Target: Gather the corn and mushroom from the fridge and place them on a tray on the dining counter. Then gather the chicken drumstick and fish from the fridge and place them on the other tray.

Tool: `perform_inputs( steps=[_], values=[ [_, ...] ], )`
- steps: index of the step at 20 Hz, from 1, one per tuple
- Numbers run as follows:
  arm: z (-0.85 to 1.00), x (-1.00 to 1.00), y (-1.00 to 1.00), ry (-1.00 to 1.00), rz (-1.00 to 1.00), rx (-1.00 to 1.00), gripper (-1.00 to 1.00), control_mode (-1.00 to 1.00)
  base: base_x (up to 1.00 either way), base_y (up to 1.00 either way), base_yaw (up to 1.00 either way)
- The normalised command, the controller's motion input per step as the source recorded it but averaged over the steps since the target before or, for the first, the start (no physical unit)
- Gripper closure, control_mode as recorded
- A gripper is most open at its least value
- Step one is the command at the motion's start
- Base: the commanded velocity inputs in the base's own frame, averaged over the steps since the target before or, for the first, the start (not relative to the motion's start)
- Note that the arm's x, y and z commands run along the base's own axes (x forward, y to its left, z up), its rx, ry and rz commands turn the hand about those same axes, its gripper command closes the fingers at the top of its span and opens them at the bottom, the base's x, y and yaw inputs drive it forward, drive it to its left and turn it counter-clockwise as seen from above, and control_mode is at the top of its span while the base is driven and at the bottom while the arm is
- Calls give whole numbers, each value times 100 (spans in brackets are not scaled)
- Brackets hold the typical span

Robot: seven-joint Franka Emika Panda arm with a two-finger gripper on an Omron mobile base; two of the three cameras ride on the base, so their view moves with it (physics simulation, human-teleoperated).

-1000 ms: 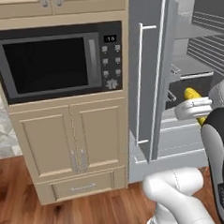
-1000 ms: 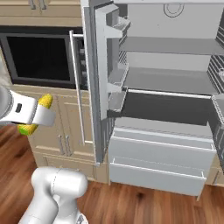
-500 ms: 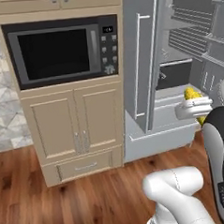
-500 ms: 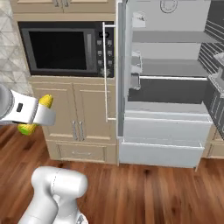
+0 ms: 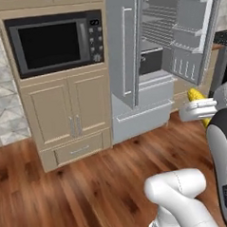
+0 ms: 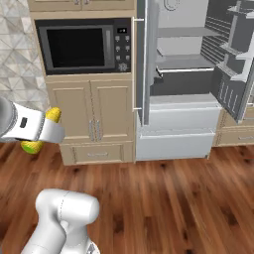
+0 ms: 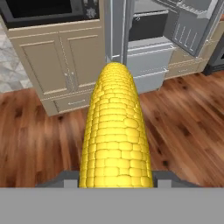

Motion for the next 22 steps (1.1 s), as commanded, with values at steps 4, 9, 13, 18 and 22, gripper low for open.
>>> perform_inputs(
  steps=[4,9,13,18,22],
  values=[
    [0,0,0,0,0,0,100,100,-100,49,-13],
    [0,0,0,0,0,0,100,100,-100,27,-1],
    [0,0,0,0,0,0,100,100,-100,8,0],
    [0,0,0,0,0,0,100,100,-99,0,7],
    [0,0,0,0,0,0,100,100,-99,0,14]
  ],
)
